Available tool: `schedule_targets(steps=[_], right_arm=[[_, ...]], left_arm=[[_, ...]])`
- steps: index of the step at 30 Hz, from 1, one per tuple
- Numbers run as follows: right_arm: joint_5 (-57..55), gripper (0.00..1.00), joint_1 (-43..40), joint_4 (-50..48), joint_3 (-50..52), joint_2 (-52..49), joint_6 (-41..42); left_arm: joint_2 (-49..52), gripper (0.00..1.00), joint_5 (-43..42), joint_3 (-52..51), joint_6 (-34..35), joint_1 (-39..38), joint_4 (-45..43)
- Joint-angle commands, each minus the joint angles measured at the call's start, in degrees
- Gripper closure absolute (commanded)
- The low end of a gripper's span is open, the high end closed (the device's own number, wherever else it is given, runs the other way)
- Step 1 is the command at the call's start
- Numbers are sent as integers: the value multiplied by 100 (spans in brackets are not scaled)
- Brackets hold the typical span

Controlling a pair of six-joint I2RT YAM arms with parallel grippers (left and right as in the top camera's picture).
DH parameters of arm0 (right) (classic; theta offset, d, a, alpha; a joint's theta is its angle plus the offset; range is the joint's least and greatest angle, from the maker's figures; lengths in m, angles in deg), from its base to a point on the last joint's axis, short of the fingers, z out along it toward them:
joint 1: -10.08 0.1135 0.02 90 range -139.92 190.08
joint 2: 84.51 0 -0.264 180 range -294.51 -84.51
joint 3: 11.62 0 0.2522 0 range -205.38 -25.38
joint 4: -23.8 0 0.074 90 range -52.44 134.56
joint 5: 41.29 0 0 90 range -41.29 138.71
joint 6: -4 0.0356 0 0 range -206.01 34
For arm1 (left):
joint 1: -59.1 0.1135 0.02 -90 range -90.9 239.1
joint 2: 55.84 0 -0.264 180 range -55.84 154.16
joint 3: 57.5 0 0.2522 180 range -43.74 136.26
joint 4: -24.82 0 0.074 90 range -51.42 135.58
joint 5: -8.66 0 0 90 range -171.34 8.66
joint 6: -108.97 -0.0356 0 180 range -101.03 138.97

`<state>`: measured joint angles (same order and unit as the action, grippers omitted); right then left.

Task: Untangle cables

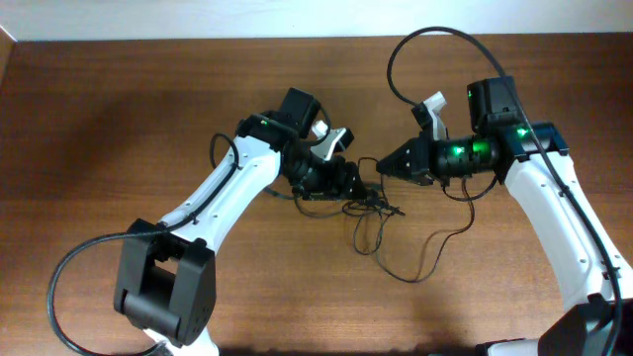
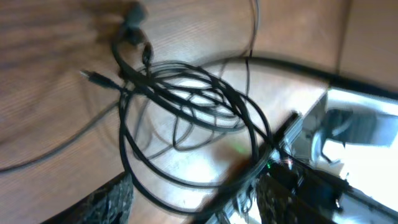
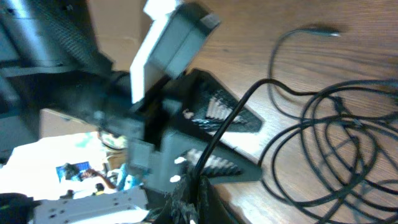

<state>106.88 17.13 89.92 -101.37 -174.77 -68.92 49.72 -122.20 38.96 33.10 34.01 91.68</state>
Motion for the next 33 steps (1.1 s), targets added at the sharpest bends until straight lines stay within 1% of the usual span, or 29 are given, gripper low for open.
schedule_targets(steps=[1, 4, 7, 8, 10, 12, 13, 17, 19, 21, 22, 23, 24, 26, 27, 28, 29, 30, 31, 33], right_arm=[[723, 96, -7, -188, -120, 76, 61], [1172, 96, -7, -186, -120, 76, 37], [1182, 96, -7, -299, -125, 184, -376], [1132, 96, -7, -350, -125, 243, -376], [437, 96, -7, -444, -240, 588, -369], [-127, 96, -9, -442, -363, 905, -310], [-472, 96, -76, -442, -450, 1200, -308], [-660, 96, -544, -439, -678, 1770, -308], [-660, 96, -986, -437, -772, 2026, -308], [-660, 96, -1403, -411, -772, 2188, -310], [-662, 96, -1628, -313, -772, 2210, -310], [-726, 96, -1860, -125, -772, 2205, -310], [-1027, 96, -2041, 153, -772, 2188, -313], [-1801, 96, -2297, 730, -772, 2127, -321], [-2159, 96, -2330, 973, -772, 2068, -334], [-2323, 96, -2330, 1086, -772, 2024, -332], [-2404, 96, -2321, 1176, -772, 1967, -332], [-2439, 96, -2319, 1266, -769, 1893, -334], [-2437, 96, -2319, 1333, -769, 1827, -332], [-2415, 95, -2319, 1585, -769, 1646, -369]], left_arm=[[63, 34, 623, -15, 887, -229, -350], [94, 32, 1340, -15, 1390, -514, -651], [459, 33, 1777, -15, 1499, -776, -817], [564, 34, 1801, -15, 1497, -793, -800], [962, 37, 1799, -15, 1462, -776, -643], [1130, 36, 1799, -15, 1137, -688, -474], [1132, 30, 1797, -15, 804, -577, -308], [1130, 22, 1744, -15, 354, -256, 33], [1130, 20, 1163, -13, -348, -66, 201], [1084, 18, 778, -13, -702, 101, 282], [1043, 21, 737, -13, -719, 188, 280], [964, 28, 667, -13, -748, 282, 280], [855, 36, 439, -13, -951, 358, 280], [595, 45, -76, -13, -1475, 459, 297], [361, 56, -345, -13, -1871, 503, 343], [229, 68, -476, -13, -2065, 501, 367], [70, 75, -551, -13, -2199, 501, 407], [-72, 91, -518, -13, -2199, 501, 424], [-179, 98, -494, -13, -2194, 501, 435], [-254, 100, -481, -13, -2194, 501, 492]])
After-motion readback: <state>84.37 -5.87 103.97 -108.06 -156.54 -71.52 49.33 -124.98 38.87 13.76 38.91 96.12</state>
